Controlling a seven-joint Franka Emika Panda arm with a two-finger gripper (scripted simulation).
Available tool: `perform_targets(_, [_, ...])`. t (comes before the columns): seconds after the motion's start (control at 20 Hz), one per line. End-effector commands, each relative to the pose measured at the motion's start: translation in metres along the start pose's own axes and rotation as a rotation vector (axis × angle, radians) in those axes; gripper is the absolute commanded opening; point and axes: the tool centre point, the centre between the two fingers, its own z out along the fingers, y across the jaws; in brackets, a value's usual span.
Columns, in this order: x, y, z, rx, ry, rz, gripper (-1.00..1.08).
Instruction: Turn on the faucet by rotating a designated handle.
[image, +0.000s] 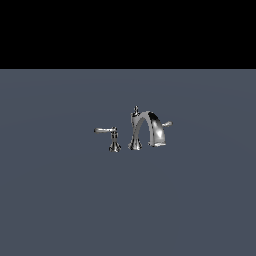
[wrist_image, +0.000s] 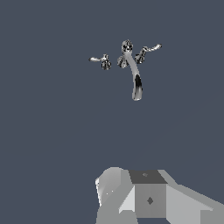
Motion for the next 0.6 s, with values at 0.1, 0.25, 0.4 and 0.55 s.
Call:
perform_targets(0.1, [0.001,0.0,0.001,0.0,0.0,0.003,-1.0])
perform_targets(0.25, [0.004,-0.001,0.004,0.0,0.0,0.015,-1.0])
perform_targets(0.4, [0.011,-0.003,0.011,0.001,0.0,0.039,-1.0])
perform_targets(0.55, [0.021,-0.006,0.021,0.002,0.0,0.074,-1.0])
